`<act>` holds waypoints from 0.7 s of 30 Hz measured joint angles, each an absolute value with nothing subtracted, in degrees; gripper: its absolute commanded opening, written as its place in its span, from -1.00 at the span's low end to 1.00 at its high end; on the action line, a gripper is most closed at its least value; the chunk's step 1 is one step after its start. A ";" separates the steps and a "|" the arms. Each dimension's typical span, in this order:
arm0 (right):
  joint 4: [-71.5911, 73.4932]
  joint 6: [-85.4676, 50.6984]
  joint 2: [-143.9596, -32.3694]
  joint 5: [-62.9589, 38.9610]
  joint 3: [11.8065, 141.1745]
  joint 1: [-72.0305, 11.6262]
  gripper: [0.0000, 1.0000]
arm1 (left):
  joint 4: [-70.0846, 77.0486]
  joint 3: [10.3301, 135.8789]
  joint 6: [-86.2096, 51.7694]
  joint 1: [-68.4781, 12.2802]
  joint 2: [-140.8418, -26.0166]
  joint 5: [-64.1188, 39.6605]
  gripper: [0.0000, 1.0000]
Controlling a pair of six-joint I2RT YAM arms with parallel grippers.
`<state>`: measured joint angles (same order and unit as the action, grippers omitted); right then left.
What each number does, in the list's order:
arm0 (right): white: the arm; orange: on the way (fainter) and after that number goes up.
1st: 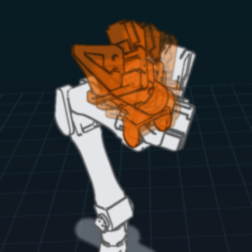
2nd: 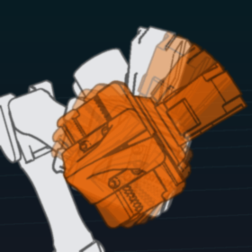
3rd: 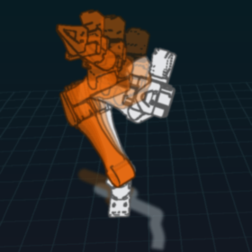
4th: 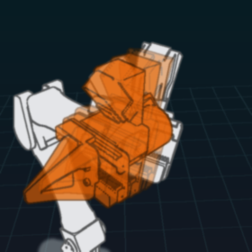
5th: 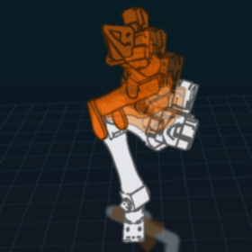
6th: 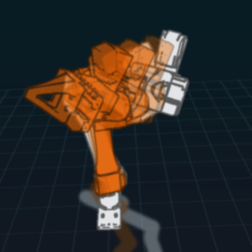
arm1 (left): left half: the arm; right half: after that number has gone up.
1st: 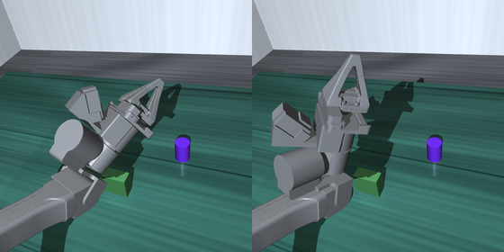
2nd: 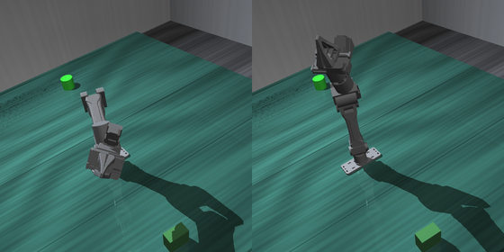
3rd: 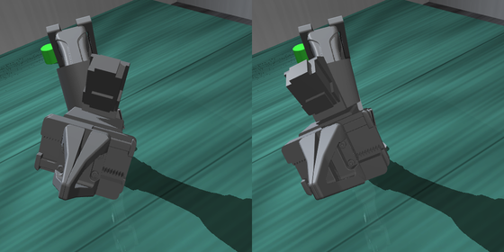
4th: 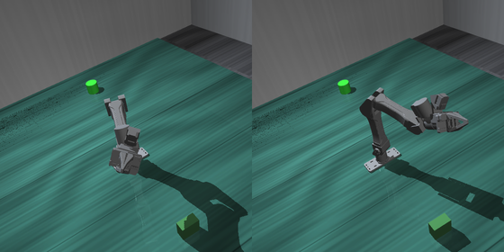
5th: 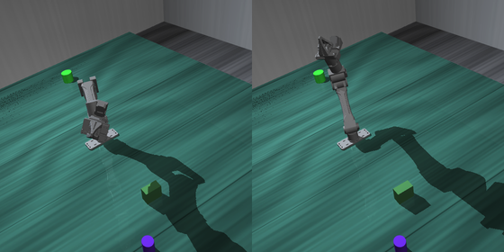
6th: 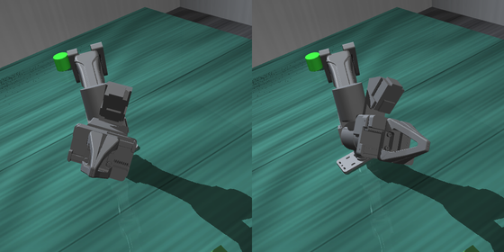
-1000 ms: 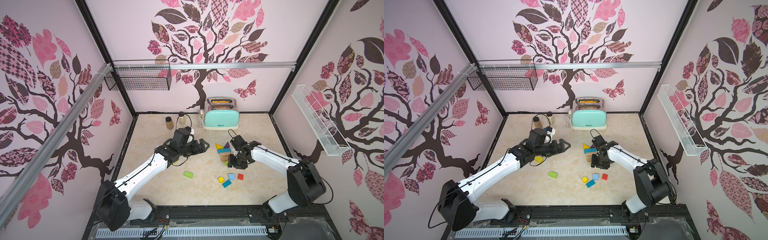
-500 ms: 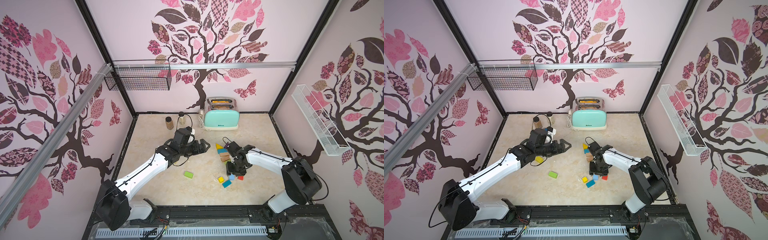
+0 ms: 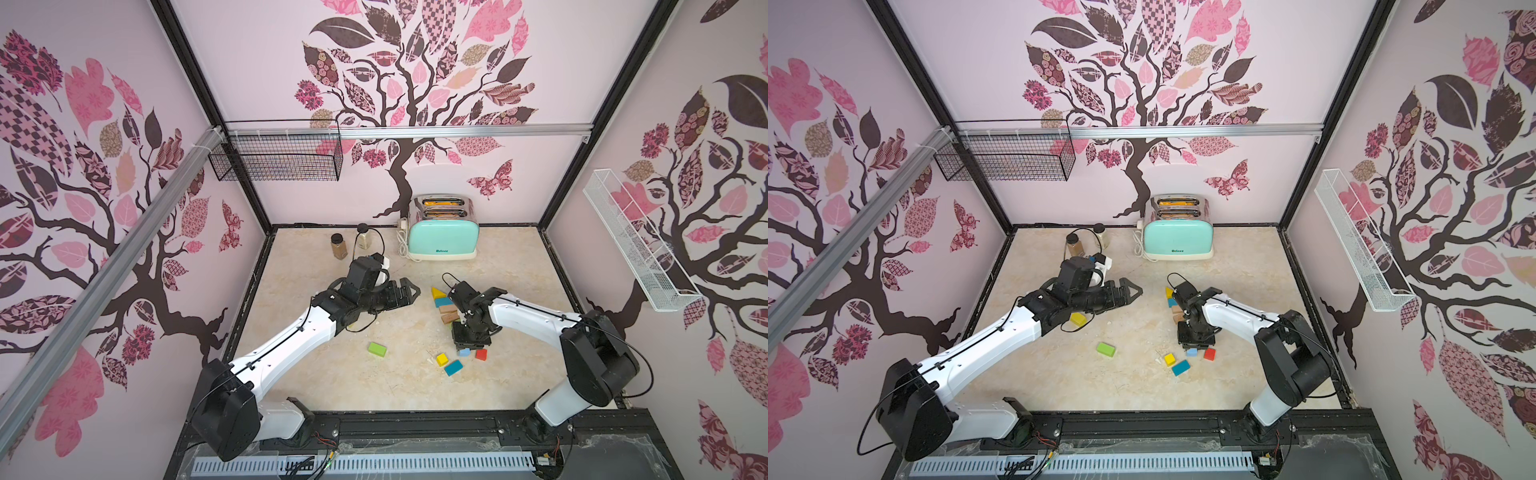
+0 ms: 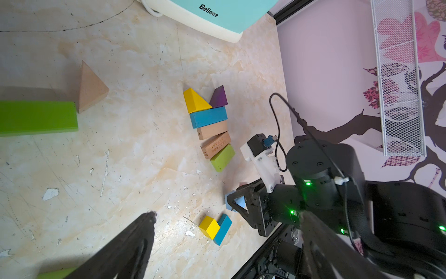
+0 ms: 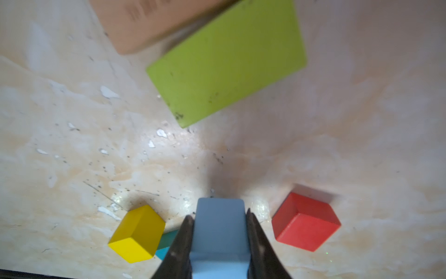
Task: Assemble a carrot with building blocks
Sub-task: Pick up the building block from the center of the board, then place the building block at the center of the board.
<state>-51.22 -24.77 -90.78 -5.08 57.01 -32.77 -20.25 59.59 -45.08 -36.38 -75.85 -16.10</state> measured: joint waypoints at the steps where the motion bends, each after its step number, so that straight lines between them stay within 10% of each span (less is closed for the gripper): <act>1: -51.51 -24.64 -90.72 -4.82 58.37 -32.80 -0.68 | -20.29 59.51 -45.10 -36.38 -75.42 -15.62 0.96; 14: -50.43 -18.94 -111.13 -5.48 83.00 -43.31 -0.66 | -24.14 59.44 -45.21 -34.85 -62.46 -8.62 0.96; 21: -49.98 -17.04 -116.73 -4.45 85.91 -44.51 0.04 | -25.98 59.29 -45.21 -34.74 -61.76 -7.79 0.96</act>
